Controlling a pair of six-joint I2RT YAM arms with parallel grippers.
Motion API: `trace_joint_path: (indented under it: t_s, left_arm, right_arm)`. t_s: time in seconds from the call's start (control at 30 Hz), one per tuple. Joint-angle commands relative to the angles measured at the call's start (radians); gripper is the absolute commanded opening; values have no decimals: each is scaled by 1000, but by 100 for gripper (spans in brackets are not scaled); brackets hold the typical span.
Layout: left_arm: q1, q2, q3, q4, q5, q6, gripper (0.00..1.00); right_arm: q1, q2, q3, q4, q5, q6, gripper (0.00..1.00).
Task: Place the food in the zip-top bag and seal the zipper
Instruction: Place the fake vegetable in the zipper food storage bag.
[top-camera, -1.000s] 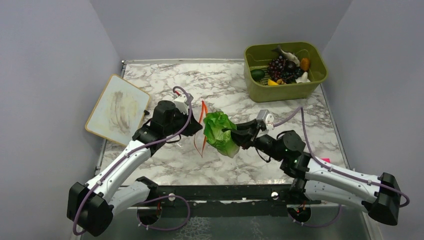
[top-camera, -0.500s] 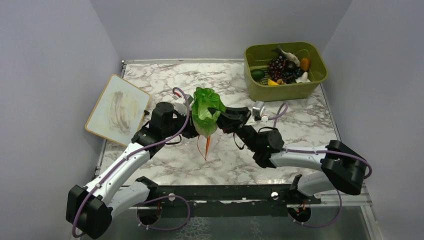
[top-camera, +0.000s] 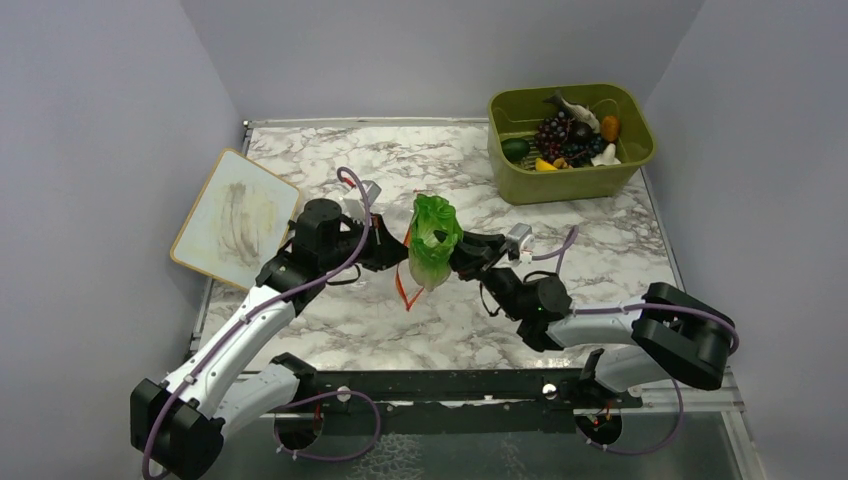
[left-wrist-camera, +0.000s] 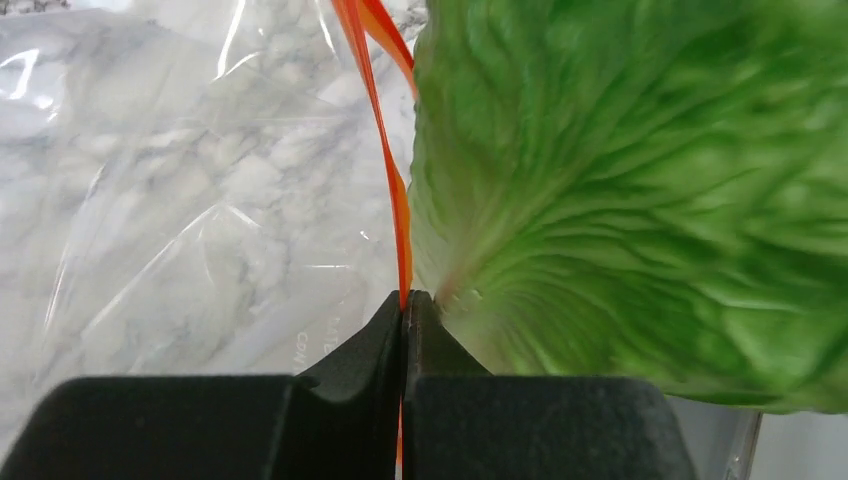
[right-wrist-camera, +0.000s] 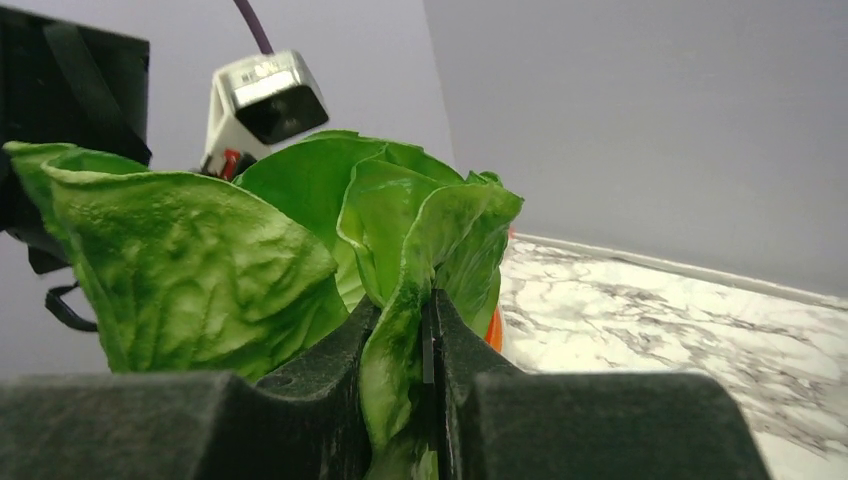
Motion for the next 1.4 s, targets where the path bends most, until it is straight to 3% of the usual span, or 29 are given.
trace_joint_path:
  t_s: [0.0,0.23,0.43,0.6,0.93,1.2,1.37]
  left_arm:
    - [3,-10,61,88,65,-71,0]
    - [3,-8,50,157,88,-144,0]
    - [4,-6,35,258,113,-198,0]
    - [3,20,7,351,142,-259,0]
    - [3,35,-46,475,168,-401,0]
    - [3,14,-64,532,147,-512,0]
    - [3,-25,-65,598,131,-619,0]
  right_arm:
    - [4,-33,-54,296,61,-48,1]
    - [4,-42,-58,311,121,-16,1]
    - [4,-71,-27,122,185,159,1]
    - [4,3,-35,320,265,268,1]
    - [4,-5,103,329,234,202,1]
    - [3,-63,89,329,262,272,1]
    - [4,-106,37,330,191,248,1]
